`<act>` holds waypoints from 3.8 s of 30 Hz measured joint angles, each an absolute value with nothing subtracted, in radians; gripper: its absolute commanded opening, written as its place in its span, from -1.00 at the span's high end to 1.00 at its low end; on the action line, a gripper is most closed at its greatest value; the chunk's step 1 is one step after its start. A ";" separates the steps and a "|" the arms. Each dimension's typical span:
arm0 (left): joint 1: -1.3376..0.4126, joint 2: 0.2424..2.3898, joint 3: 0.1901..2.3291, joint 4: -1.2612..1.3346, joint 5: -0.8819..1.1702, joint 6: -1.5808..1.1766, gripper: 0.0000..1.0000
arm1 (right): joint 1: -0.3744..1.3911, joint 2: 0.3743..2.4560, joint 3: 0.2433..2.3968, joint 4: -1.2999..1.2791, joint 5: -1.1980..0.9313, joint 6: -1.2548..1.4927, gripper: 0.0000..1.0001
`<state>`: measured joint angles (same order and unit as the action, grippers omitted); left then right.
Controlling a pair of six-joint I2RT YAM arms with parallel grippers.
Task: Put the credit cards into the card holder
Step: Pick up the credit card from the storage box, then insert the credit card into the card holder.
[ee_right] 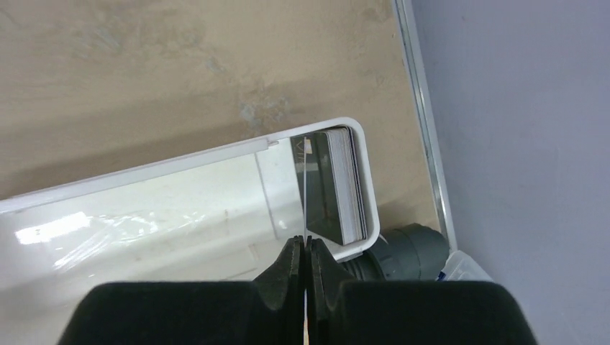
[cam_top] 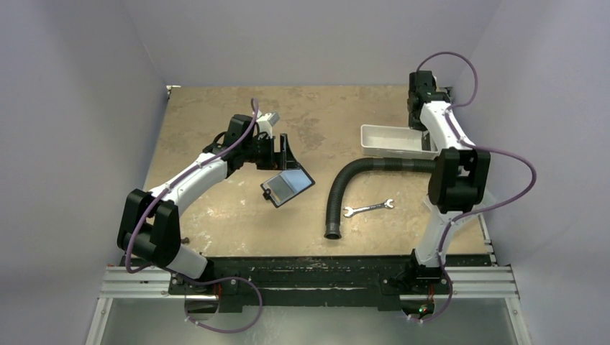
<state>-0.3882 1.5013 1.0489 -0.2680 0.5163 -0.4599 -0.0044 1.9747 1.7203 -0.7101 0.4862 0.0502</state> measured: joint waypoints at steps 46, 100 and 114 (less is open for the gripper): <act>-0.341 1.478 0.799 -0.193 0.243 -0.624 0.25 | 0.466 2.072 1.235 0.105 -0.873 0.507 1.00; -0.341 1.576 0.731 -0.036 0.280 -0.696 0.72 | 0.469 2.185 1.236 0.233 -0.935 0.625 1.00; -0.341 1.576 0.727 -0.022 0.280 -0.696 0.72 | 0.469 2.287 1.397 0.044 -1.040 0.525 1.00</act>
<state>-0.3412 1.5761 0.7265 -0.0223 0.2802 -0.6960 0.4690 2.2871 1.3968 0.0441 -1.0405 0.5247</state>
